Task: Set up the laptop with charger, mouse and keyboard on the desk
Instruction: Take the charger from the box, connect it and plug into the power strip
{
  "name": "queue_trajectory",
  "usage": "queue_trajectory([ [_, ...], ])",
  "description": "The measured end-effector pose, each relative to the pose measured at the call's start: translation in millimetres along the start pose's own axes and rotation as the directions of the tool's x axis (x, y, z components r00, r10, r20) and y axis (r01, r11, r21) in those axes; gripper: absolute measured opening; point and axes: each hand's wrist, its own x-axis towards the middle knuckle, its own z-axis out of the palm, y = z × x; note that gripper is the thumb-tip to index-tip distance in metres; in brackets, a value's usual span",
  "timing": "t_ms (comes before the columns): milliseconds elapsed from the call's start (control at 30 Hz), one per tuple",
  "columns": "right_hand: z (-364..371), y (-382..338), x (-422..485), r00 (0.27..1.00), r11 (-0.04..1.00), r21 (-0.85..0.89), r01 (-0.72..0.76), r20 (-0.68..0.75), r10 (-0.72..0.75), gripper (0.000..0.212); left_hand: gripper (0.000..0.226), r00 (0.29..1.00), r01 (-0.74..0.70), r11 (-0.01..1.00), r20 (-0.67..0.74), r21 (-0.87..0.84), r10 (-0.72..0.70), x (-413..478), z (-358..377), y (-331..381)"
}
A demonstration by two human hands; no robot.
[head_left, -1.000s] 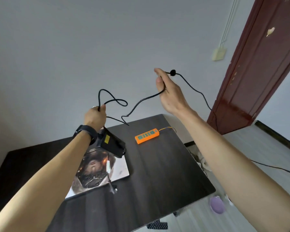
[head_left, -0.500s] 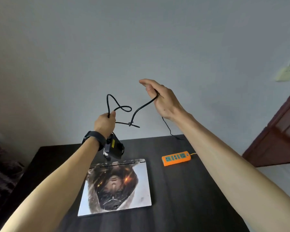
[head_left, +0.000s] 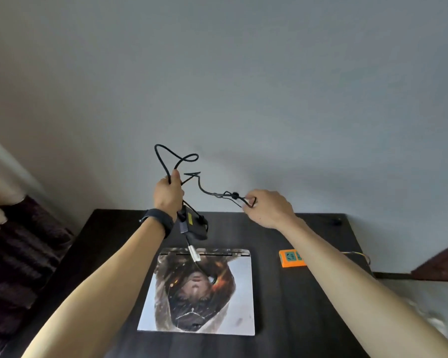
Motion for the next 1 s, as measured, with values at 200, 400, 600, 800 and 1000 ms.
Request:
queue_trajectory([
  [200, 88.8, 50.9, 23.6, 0.912, 0.74, 0.533, -0.411, 0.245, 0.33, 0.07, 0.033, 0.933, 0.356, 0.862, 0.078, -0.361, -0.353, 22.0, 24.2, -19.8],
  [400, 131.6, 44.4, 27.1, 0.686, 0.112, 0.735, -0.668, 0.551, 0.476, 0.092, 0.033, 0.821, 0.563, 0.689, 0.216, -0.456, -0.528, 11.0, 48.9, -42.7],
  [600, 171.4, 26.5, 22.6, 0.577, -0.234, 0.619, -0.75, 0.785, 0.226, 0.062, 0.039, 0.774, 0.622, 0.597, 0.279, -0.506, -0.569, 0.1, 63.4, -68.1],
  [800, 171.0, 24.7, 16.0, 0.618, -0.391, 0.717, -0.577, 0.697, 0.364, 0.018, 0.035, 0.81, 0.579, 0.753, 0.323, -0.313, -0.489, 13.2, 56.4, -92.5],
  [1000, 157.9, 57.0, 19.9, 0.624, -0.248, 0.824, -0.51, 0.552, 0.553, 0.032, 0.017, 0.836, 0.519, 0.78, 0.398, -0.35, -0.378, 36.8, 50.3, -112.2],
])
